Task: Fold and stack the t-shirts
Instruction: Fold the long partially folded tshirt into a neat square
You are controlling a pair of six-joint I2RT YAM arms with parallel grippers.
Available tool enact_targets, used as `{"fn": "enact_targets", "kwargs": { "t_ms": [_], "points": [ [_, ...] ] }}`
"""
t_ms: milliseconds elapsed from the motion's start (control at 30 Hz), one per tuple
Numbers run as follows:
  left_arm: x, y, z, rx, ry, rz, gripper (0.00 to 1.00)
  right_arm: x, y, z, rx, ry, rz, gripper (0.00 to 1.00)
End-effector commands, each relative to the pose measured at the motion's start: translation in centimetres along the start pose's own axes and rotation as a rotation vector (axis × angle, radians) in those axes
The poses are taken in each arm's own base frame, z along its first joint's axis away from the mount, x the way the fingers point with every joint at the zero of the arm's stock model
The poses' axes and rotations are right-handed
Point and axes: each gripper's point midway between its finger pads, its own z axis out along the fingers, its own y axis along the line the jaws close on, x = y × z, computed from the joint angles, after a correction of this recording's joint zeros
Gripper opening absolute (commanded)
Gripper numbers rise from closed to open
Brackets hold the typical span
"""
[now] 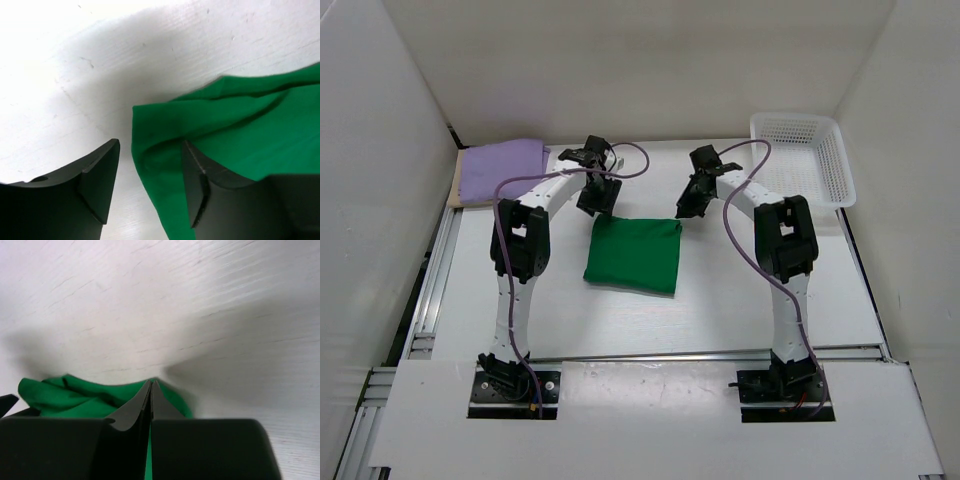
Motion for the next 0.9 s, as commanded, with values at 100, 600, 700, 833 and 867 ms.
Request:
{"fn": "enact_targets", "kwargs": {
  "t_ms": [100,600,700,833,867],
  "points": [
    [-3.9,1.2,-5.7,-0.038,-0.174,-0.010,0.73,-2.6,2.1,-4.4,-0.039,-0.109,-0.088,0.00],
    [10.0,-5.7,-8.8,0.184,-0.031,0.067,0.62,13.8,2.8,-10.5,-0.237,0.109,-0.137,0.00],
    [10.9,-4.4,-7.2,0.114,0.016,0.061,0.53,17.4,2.0,-9.1,-0.229,0.195,-0.106,0.00],
    [12.9,-3.4,-6.2,0.063,0.069,0.058,0.50,19.5,-0.1,-8.1,-0.172,0.235,-0.094,0.00],
    [12.9,-3.2,-6.2,0.053,0.069,0.058,0.50,20.1,-1.1,-7.5,-0.144,0.252,-0.088,0.00]
  ]
}}
